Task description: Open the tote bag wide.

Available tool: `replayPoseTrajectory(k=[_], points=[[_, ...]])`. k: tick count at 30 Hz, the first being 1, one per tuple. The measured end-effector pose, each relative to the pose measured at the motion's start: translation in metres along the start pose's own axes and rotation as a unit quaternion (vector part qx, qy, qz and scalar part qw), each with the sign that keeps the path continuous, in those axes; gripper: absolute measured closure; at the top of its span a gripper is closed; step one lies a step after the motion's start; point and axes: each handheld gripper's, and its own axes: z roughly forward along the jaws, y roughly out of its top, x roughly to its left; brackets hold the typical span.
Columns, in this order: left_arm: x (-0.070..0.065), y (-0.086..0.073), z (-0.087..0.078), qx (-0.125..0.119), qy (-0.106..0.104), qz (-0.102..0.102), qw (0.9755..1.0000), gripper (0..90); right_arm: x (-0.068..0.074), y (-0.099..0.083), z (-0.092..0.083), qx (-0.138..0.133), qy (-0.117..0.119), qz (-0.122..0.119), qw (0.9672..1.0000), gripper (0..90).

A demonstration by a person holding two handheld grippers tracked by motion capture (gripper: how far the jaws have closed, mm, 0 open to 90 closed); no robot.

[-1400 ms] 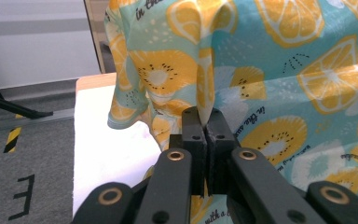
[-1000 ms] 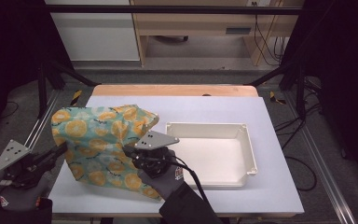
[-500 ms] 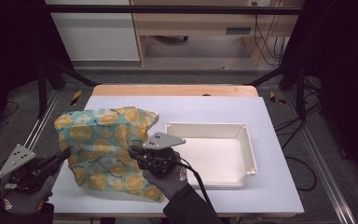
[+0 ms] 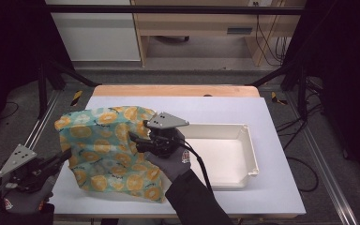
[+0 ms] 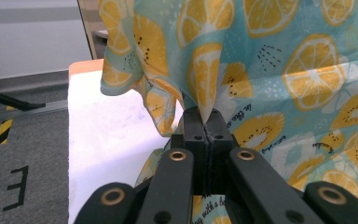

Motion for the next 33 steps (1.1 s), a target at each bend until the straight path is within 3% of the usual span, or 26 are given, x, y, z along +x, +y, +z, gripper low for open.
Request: replayPoseTrajectory(k=[3, 7, 9, 10, 15, 21, 24, 28, 31, 33], points=[[0.000, 0.000, 0.000, 0.000, 0.000, -0.001, 1.0000, 89.4, -0.002, 0.000, 0.000, -0.002, -0.009, 0.001, 1.0000, 41.2], [0.000, 0.000, 0.001, 0.002, -0.002, 0.000, 1.0000, 89.4, -0.005, -0.001, -0.001, 0.000, -0.002, 0.008, 1.0000, 43.9], [-0.001, 0.001, 0.001, 0.001, -0.002, 0.000, 1.0000, 89.4, -0.002, -0.002, 0.000, 0.011, 0.009, 0.005, 0.9999, 57.6], [-0.001, 0.001, 0.001, 0.001, -0.002, 0.000, 1.0000, 89.4, -0.002, -0.002, 0.000, 0.011, 0.009, 0.005, 0.9999, 57.6], [0.000, 0.001, 0.001, 0.000, -0.002, -0.001, 1.0000, 89.2, 0.004, -0.004, 0.000, 0.025, -0.001, -0.006, 0.9997, 88.3], [0.000, 0.001, -0.001, -0.001, -0.001, 0.001, 1.0000, 89.1, 0.007, -0.001, -0.017, -0.002, 0.013, -0.002, 0.9999, 90.0], [0.000, 0.001, -0.002, -0.003, -0.001, -0.002, 1.0000, 88.3, 0.014, 0.000, -0.028, -0.011, 0.021, -0.011, 0.9997, 90.0], [0.000, 0.006, -0.006, -0.007, 0.002, 0.001, 1.0000, 81.0, 0.019, -0.006, -0.034, -0.003, 0.029, -0.020, 0.9994, 90.0], [-0.002, 0.014, -0.012, -0.023, 0.001, -0.003, 0.9997, 71.4, 0.021, -0.014, -0.032, 0.008, 0.035, -0.018, 0.9992, 90.0], [-0.003, 0.021, -0.016, -0.033, -0.003, -0.002, 0.9995, 70.4, 0.021, -0.016, -0.031, 0.011, 0.036, -0.017, 0.9991, 90.0]])
